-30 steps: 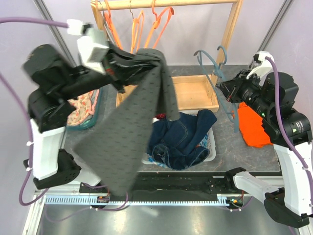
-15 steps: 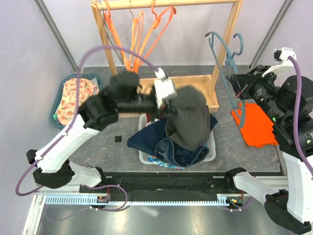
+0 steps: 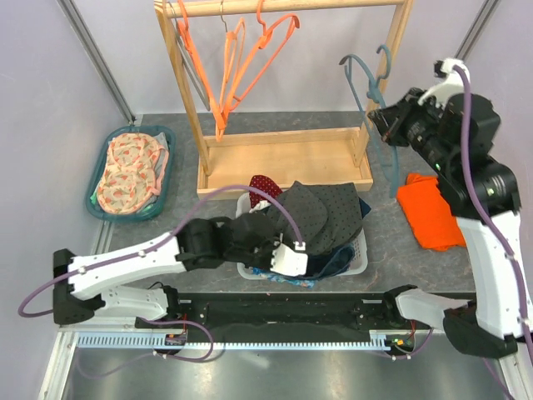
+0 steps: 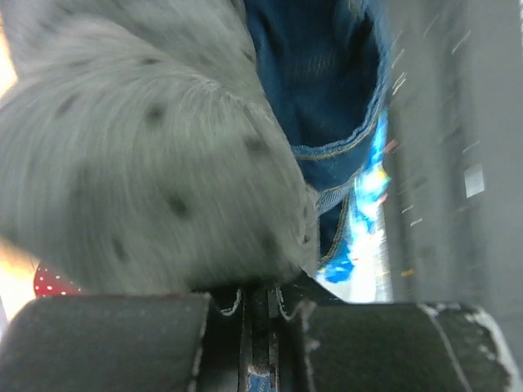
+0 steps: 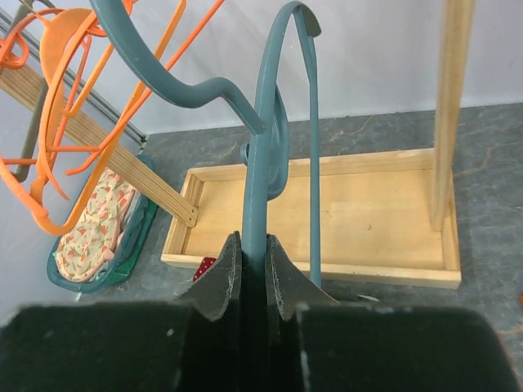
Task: Remove the skirt from the hanger
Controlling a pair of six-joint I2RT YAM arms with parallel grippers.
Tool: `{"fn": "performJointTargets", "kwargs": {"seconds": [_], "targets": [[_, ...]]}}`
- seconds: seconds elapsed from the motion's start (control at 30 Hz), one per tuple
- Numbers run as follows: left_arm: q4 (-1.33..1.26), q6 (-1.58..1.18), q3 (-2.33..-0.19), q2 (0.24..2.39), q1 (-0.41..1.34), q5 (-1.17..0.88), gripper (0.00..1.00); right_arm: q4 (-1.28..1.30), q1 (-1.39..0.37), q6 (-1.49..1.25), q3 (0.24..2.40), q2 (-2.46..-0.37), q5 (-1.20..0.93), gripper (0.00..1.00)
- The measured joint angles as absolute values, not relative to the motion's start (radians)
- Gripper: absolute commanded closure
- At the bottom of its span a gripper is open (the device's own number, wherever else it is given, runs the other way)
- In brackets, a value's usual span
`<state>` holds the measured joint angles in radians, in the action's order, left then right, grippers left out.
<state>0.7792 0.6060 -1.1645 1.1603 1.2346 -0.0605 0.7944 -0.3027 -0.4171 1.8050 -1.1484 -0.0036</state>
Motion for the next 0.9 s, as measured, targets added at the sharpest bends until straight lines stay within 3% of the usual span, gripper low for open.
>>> {"fn": "performJointTargets", "kwargs": {"seconds": [0.13, 0.17, 0.2, 0.23, 0.27, 0.33, 0.63, 0.9], "targets": [[0.702, 0.643, -1.080, 1.271, 1.245, 0.117, 0.88, 0.772, -0.303, -0.425, 1.840, -1.248, -0.023, 1.00], [0.681, 0.643, -1.080, 1.314, 1.232, 0.151, 0.81, 0.772, -0.303, -0.425, 1.856, -1.272, -0.026, 1.00], [0.665, 0.643, -1.080, 1.338, 1.223, 0.168, 0.70, 0.769, -0.303, -0.424, 1.869, -1.290, -0.026, 1.00], [0.641, 0.643, -1.078, 1.360, 1.211, 0.186, 0.50, 0.768, -0.303, -0.424, 1.890, -1.311, -0.027, 1.00], [0.613, 0.644, -1.072, 1.374, 1.198, 0.201, 0.23, 0.763, -0.303, -0.422, 1.919, -1.335, -0.028, 1.00], [0.558, 0.648, -1.048, 1.393, 1.179, 0.229, 0.02, 0.755, -0.303, -0.421, 1.966, -1.369, -0.030, 1.00], [0.438, 0.611, -0.933, 1.458, 1.163, 0.341, 0.00, 0.712, -0.303, -0.413, 2.183, -1.520, -0.038, 1.00], [0.501, 0.536, -0.939, 1.406, 1.164, 0.346, 0.00, 0.693, -0.291, -0.416, 2.324, -1.698, -0.056, 1.00]]}}
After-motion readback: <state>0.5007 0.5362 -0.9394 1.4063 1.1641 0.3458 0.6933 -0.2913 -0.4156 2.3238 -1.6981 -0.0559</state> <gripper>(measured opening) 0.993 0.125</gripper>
